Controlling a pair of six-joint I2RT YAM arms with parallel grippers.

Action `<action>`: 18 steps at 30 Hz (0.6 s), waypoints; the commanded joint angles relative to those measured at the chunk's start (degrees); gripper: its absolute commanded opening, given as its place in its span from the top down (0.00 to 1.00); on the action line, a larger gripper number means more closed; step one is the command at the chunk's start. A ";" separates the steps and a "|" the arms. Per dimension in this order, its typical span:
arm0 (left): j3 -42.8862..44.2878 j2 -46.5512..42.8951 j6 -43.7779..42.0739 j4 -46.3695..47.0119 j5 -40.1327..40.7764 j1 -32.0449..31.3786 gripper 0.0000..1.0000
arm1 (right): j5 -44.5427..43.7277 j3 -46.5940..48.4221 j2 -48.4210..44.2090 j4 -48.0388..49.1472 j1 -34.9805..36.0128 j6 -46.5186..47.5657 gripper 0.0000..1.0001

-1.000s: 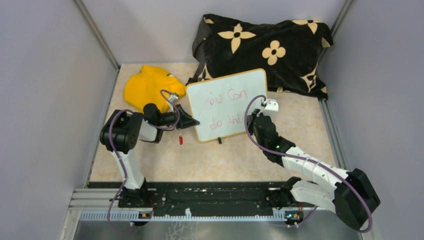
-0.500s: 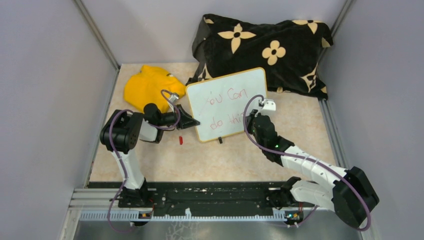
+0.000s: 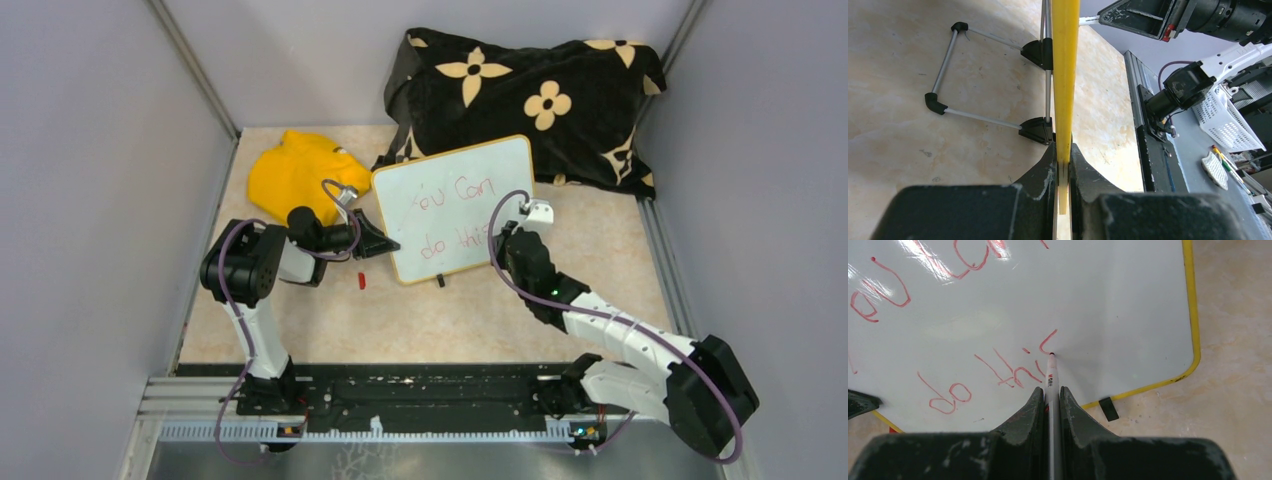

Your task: Write a sentence on the whiteboard

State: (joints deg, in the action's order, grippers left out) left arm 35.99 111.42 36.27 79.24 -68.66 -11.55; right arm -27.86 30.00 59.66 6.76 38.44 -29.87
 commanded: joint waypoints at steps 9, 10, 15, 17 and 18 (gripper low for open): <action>0.44 -0.06 -1.03 -2.87 -0.66 -0.40 1.00 | -3.52 -0.03 -0.77 -1.99 -2.44 -1.25 1.00; 0.48 -0.06 -1.03 -2.87 -0.60 -0.40 1.00 | -3.60 0.06 -0.69 -2.21 -2.49 -1.25 1.00; 0.49 -0.02 -1.07 -2.86 -0.63 -0.40 1.00 | -3.27 0.06 -0.42 -3.04 -2.51 -1.28 1.00; 0.48 -0.04 -1.03 -2.86 -0.60 -0.40 1.00 | -3.01 0.06 -0.27 -3.36 -2.55 -1.32 1.00; 0.49 -0.06 -1.07 -2.87 -0.61 -0.40 1.00 | -2.81 0.10 -0.17 -3.48 -2.60 -1.27 1.00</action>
State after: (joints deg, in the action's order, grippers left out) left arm 35.99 111.42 36.27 79.24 -68.66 -11.66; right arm -29.74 30.00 59.37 4.51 37.19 -30.74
